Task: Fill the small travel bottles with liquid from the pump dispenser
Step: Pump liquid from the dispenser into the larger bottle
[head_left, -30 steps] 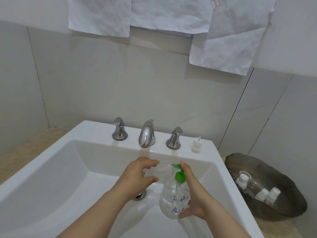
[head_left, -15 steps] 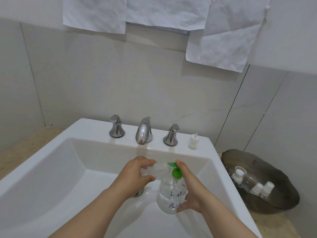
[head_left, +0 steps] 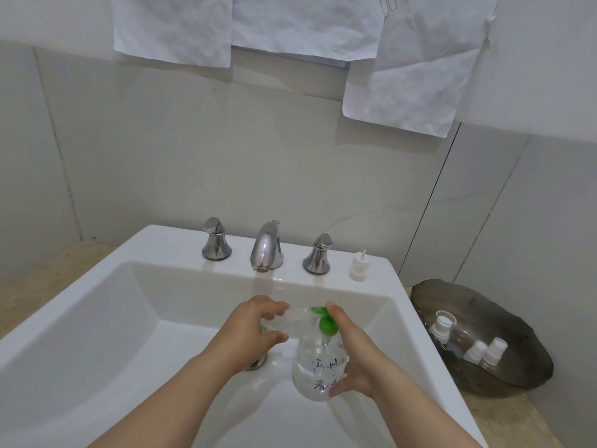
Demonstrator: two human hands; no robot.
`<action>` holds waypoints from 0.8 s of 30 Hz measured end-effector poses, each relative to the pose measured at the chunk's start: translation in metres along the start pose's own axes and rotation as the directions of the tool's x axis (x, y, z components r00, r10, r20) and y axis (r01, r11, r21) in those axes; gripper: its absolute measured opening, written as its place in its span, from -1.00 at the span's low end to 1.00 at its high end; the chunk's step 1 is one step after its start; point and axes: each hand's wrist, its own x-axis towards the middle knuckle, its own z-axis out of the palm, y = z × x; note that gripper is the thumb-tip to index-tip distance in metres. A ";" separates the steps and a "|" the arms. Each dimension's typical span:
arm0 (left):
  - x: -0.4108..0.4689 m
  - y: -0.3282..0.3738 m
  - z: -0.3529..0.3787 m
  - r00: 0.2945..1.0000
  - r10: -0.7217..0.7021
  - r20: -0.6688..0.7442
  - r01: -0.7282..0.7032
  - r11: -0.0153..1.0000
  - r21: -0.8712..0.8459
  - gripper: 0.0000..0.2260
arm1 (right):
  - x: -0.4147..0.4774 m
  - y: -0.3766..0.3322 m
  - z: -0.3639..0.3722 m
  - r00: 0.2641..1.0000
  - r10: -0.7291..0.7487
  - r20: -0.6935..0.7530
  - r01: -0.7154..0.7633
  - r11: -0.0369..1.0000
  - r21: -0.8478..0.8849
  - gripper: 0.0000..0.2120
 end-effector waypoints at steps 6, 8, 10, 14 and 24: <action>0.002 0.003 -0.004 0.999 0.032 -0.013 -0.033 0.998 -0.052 -0.62 | 0.001 0.002 -0.005 0.999 0.039 0.009 -0.039 0.999 0.029 -0.34; 0.003 0.004 -0.005 0.999 0.048 -0.023 -0.049 0.998 -0.047 -0.61 | 0.004 0.002 -0.005 0.999 0.050 0.021 -0.051 0.998 0.036 -0.31; 0.003 0.005 -0.005 0.998 0.052 -0.025 -0.053 0.997 -0.048 -0.61 | 0.005 0.000 -0.002 0.998 0.047 0.039 -0.048 0.999 0.020 -0.20; 0.002 0.005 -0.005 0.998 0.054 -0.026 -0.055 0.997 -0.047 -0.61 | 0.010 0.002 0.000 0.999 0.045 0.016 -0.046 0.999 0.018 -0.03; 0.002 0.004 -0.004 0.999 0.047 -0.026 -0.047 0.999 -0.016 -0.60 | 0.005 -0.003 0.000 0.999 0.015 -0.039 -0.016 0.999 -0.031 -0.33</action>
